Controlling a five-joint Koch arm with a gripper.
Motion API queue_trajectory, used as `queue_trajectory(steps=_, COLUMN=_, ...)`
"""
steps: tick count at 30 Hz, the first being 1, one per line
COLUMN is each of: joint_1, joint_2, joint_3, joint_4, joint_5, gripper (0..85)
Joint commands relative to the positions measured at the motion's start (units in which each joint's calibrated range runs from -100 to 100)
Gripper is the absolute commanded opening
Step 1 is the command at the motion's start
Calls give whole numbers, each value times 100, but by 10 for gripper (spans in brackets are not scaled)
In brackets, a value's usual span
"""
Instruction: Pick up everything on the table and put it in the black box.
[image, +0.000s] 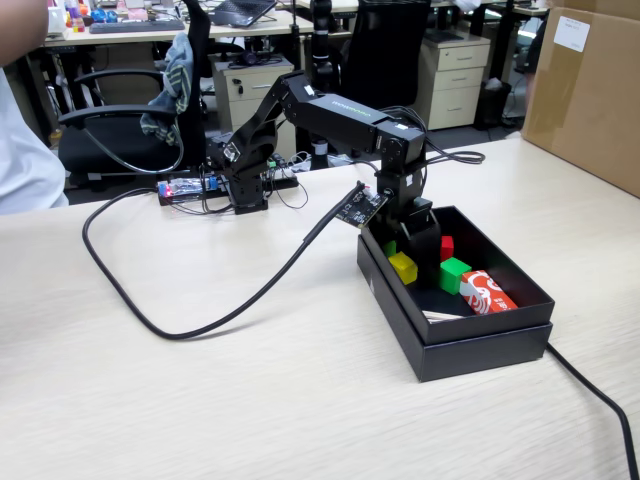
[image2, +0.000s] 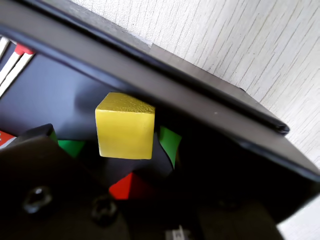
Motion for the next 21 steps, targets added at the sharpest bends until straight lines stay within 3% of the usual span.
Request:
queue_trajectory(steps=1, joint_1=44, joint_2=-1207, joint_3=28, joint_4=78, joint_5=-59, gripper=416)
queue_trajectory(steps=7, joint_1=-20, joint_2=-3192, joint_3=-144, joint_4=78, joint_5=-63, gripper=419)
queue_trajectory(steps=13, joint_1=-391, joint_2=-5383, joint_3=-888, joint_4=78, joint_5=-205, gripper=465)
queue_trajectory(steps=21, joint_1=-1128, joint_2=-8390, joint_3=-4106, joint_4=1408, joint_5=-630, gripper=488)
